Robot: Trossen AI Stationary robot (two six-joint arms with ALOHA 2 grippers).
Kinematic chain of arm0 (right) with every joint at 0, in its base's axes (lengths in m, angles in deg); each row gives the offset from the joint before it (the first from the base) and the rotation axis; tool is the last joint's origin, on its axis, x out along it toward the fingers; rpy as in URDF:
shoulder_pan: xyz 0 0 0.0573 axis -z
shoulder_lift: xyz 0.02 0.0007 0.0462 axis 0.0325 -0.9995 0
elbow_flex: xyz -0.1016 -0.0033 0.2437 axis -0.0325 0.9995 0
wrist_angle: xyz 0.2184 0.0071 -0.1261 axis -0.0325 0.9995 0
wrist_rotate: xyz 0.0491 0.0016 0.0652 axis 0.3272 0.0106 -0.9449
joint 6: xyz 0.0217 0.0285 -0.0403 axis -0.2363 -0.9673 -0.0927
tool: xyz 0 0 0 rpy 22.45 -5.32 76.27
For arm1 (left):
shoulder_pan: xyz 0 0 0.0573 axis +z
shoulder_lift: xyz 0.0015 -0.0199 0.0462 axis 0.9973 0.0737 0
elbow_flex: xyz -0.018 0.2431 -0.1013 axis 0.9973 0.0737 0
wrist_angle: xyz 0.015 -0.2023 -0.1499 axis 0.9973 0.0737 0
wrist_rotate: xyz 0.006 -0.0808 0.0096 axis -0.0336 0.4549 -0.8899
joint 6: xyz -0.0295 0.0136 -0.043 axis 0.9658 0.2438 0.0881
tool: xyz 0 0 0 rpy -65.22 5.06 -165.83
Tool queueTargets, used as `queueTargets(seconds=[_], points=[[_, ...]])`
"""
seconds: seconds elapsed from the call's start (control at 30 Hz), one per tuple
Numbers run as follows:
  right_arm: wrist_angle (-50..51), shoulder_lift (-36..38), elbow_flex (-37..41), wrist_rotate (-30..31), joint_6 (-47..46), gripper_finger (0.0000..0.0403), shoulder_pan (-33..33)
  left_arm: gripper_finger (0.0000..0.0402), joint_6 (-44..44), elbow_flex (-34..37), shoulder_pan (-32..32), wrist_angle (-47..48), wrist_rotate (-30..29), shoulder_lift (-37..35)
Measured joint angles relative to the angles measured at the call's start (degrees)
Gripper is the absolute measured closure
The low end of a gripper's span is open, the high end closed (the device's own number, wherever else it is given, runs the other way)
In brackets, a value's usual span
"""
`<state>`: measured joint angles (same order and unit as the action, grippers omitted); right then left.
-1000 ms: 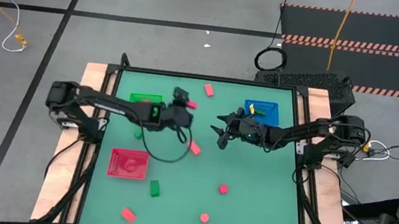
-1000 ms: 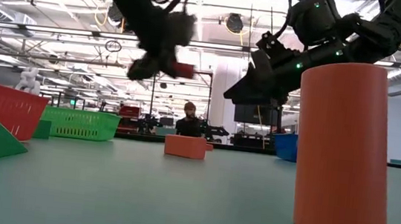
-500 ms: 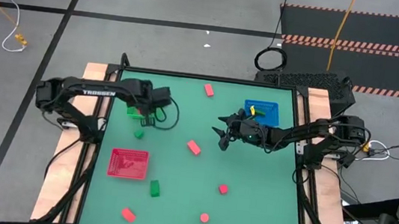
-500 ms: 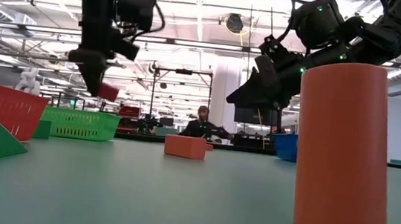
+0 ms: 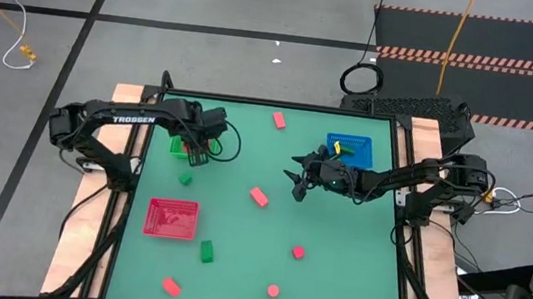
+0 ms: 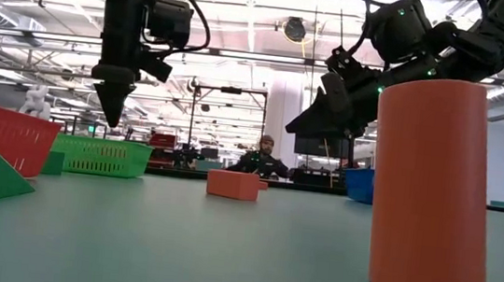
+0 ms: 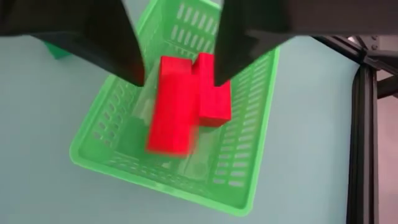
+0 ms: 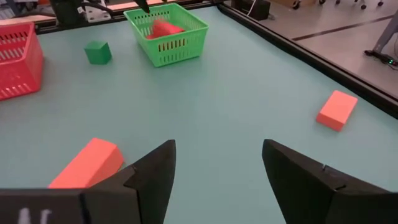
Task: Sort & place blocks by color
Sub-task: Put the red block into the green bin
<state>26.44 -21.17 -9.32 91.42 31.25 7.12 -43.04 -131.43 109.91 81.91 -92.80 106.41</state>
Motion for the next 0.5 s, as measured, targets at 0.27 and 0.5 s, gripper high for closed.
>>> queueTargets(seconds=[0.27,0.5], points=[[0.0,0.0,0.0,0.0,0.0,0.0167,0.0,0.0103,0.5,0.0,0.0,0.0,-3.1,0.0],[2.0,0.1,0.0,-1.9,1.3,0.0167,0.0,0.0106,-0.9,-3.9,-2.7,-4.6,-0.9,0.0]])
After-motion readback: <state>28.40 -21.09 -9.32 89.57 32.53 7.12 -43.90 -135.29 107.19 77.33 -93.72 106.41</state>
